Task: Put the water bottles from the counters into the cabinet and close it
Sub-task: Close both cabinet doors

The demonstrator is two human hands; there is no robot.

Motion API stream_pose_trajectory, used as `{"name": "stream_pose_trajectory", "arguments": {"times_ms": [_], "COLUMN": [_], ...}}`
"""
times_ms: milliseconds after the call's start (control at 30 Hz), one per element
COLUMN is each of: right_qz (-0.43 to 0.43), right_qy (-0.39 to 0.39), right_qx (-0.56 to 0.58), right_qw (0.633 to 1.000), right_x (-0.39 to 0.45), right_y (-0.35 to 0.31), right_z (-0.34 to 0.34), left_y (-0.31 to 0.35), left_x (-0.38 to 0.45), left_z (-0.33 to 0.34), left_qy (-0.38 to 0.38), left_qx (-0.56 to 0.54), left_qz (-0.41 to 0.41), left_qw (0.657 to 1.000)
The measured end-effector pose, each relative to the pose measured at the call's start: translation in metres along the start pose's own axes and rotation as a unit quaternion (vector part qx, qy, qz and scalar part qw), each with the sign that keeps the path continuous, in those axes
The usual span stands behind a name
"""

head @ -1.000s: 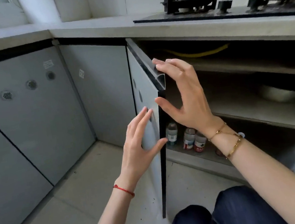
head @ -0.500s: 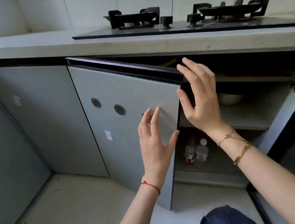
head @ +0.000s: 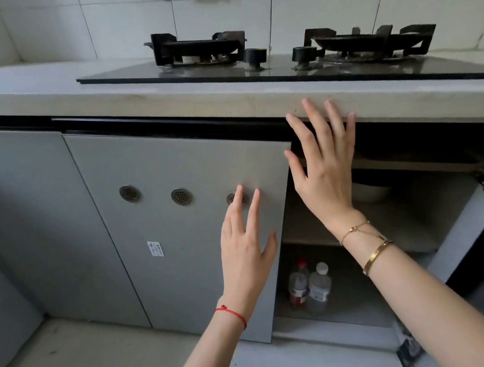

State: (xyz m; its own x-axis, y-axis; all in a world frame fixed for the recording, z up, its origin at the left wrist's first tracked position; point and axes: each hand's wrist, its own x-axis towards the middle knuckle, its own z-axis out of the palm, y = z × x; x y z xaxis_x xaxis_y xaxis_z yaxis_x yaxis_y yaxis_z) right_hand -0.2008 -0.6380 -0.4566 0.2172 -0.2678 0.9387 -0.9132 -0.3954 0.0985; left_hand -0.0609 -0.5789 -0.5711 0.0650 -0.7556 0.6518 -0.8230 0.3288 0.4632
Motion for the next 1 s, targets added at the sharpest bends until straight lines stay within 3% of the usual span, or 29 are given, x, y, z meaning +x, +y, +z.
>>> {"name": "stream_pose_trajectory", "arguments": {"times_ms": [400,767,1000], "right_qz": [0.012,0.051,0.092], "right_qy": [0.050,0.022,-0.049], "right_qx": [0.024,0.036,-0.001], "right_qw": [0.998,0.998,0.995], "right_x": [-0.005,-0.012,-0.059], "right_y": [0.002,-0.008,-0.018], "right_z": [0.019,-0.014,-0.077], "left_y": [-0.014,-0.003,0.015], "left_x": [0.004,-0.015,-0.032], "left_z": [0.012,-0.003,-0.036], "left_qy": [0.008,-0.006,-0.056], "left_qx": [0.055,-0.023,-0.059], "left_qz": [0.014,0.029,0.080], "left_qw": [0.998,0.999,0.993]}}
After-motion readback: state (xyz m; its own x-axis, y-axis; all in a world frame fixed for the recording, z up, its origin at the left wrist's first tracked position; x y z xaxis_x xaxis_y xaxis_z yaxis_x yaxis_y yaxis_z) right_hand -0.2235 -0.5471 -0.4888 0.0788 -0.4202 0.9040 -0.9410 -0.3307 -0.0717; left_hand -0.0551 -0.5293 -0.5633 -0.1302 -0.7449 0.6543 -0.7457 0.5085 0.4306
